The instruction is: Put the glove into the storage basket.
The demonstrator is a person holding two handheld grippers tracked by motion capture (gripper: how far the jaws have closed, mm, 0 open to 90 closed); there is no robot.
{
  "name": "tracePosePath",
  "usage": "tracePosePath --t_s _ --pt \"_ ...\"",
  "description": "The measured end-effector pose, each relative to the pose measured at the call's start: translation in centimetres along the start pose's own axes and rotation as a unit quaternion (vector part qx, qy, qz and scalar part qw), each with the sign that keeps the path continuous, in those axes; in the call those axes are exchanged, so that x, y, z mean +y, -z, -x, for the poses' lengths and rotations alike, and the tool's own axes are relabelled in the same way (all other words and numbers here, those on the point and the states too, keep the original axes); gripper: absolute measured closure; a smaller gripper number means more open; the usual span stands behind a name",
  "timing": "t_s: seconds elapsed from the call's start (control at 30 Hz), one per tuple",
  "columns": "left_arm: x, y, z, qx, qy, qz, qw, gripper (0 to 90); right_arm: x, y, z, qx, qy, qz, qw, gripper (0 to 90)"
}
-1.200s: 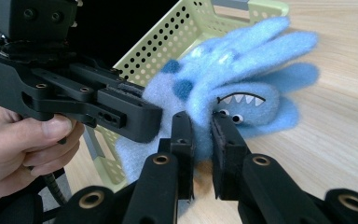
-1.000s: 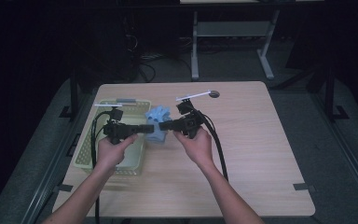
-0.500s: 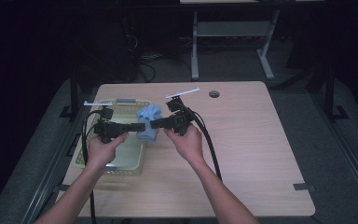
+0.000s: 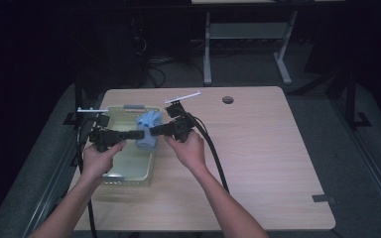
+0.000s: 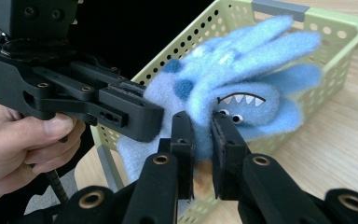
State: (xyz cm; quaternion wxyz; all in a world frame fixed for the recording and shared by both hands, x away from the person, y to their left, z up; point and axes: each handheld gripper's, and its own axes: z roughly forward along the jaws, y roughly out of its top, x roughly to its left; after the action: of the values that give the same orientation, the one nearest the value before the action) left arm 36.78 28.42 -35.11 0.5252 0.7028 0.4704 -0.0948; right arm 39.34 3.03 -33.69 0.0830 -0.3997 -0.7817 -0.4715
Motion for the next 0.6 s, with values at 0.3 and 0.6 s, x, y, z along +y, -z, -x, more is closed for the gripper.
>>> tracePosePath --t_s 0.3,0.6 --pt "-0.2 1.3 -1.2 0.01 0.007 -0.003 0.9999 77.8 0.2 -1.7 -0.2 0.014 -0.003 -0.002 0.9999 80.7" --pt "-0.3 2.5 -2.1 0.023 0.014 -0.005 0.9996 77.9 0.2 -3.5 -0.3 0.032 -0.006 -0.003 0.9995 80.7"
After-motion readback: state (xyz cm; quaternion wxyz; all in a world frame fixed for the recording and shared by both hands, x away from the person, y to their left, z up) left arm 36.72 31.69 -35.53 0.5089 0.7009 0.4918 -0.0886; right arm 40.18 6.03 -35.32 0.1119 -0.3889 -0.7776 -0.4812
